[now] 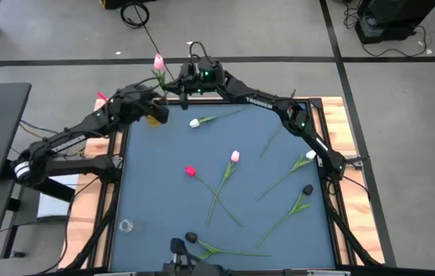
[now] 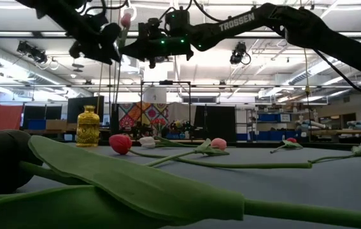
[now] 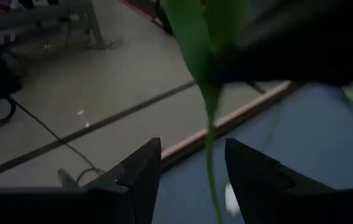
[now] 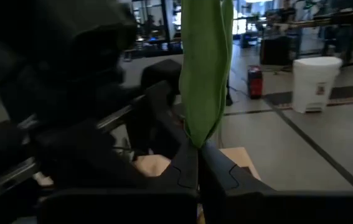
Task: Sort flowers into vase by color
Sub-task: Put the left pink flower into the yellow vase
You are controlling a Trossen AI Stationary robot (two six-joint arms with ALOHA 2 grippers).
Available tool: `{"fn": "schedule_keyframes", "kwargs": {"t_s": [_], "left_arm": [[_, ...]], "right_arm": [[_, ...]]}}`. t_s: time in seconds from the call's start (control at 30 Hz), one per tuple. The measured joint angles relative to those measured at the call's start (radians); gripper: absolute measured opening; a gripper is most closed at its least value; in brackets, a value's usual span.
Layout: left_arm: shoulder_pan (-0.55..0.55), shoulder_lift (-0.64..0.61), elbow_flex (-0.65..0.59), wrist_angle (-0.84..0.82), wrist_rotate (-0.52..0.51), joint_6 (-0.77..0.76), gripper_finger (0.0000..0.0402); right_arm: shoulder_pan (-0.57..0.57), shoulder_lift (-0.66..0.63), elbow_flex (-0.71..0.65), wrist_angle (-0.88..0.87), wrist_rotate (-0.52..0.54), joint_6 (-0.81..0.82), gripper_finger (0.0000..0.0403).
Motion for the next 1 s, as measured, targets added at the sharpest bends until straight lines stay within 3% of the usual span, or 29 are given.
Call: {"fn": "schedule_keyframes", "kwargs": {"t_s": [0.23, 0.5, 0.67, 0.8, 1.0], "left_arm": [[0.035, 0.022, 0.0, 0.102, 0.067, -0.006, 0.0183], [0.124, 0.021, 0.0, 0.137, 0.142, 0.148, 0.0183], [0.197, 0.021, 0.0, 0.192, 0.336, 0.137, 0.0179], [0.226, 0.021, 0.0, 0.192, 0.439, 0.118, 0.0162], [0.242, 0.021, 0.0, 0.212, 0.455, 0.118, 0.0112]], "right_arm": [[-0.023, -0.001, 0.0, 0.062, -0.047, 0.078, 0.0006], [-0.027, -0.003, 0.001, 0.162, -0.068, 0.078, 0.0006], [-0.023, -0.003, 0.002, 0.157, -0.065, 0.061, 0.0006], [-0.014, -0.003, 0.002, 0.155, -0.068, 0.051, 0.0007], [-0.015, -0.003, 0.002, 0.157, -0.063, 0.048, 0.0007]]}}
